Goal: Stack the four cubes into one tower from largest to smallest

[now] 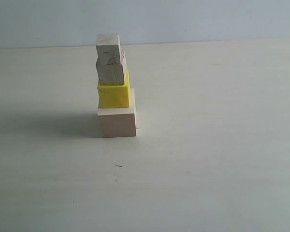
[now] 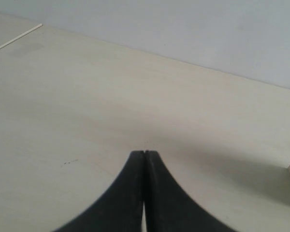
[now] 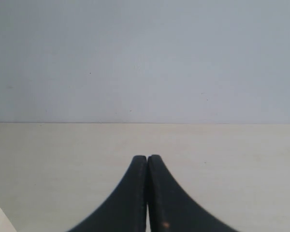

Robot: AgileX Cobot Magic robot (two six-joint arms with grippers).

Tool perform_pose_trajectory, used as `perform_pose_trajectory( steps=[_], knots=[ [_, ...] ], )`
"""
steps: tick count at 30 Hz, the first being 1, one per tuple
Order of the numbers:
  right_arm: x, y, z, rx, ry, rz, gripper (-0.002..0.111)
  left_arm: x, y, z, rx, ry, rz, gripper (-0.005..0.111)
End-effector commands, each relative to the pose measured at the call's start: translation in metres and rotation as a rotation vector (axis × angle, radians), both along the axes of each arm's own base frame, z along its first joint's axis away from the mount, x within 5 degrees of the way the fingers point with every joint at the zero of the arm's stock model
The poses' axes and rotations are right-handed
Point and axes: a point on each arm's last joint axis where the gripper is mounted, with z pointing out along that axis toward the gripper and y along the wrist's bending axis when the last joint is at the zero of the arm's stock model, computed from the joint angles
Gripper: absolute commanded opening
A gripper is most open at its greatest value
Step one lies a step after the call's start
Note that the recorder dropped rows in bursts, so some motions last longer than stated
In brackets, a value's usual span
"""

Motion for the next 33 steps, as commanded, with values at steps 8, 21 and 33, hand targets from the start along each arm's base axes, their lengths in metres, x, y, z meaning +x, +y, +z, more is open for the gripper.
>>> perform_pose_trajectory(
  steps=[8, 21, 33],
  knots=[
    [-0.0014, -0.0008, 0.0002, -0.003, -0.006, -0.003, 0.000, 0.0001, -0.0034, -0.0005, 0.041, -0.003, -0.051, 0.000],
    [-0.0017, -0.0008, -0.0007, -0.005, 0.004, -0.003, 0.000, -0.0001, -0.0037, -0.0012, 0.034, 0.005, -0.052, 0.000],
    [-0.0017, -0.0007, -0.0007, -0.002, 0.004, -0.003, 0.000, -0.0001, -0.0037, -0.0012, 0.034, 0.005, -0.052, 0.000]
  ],
)
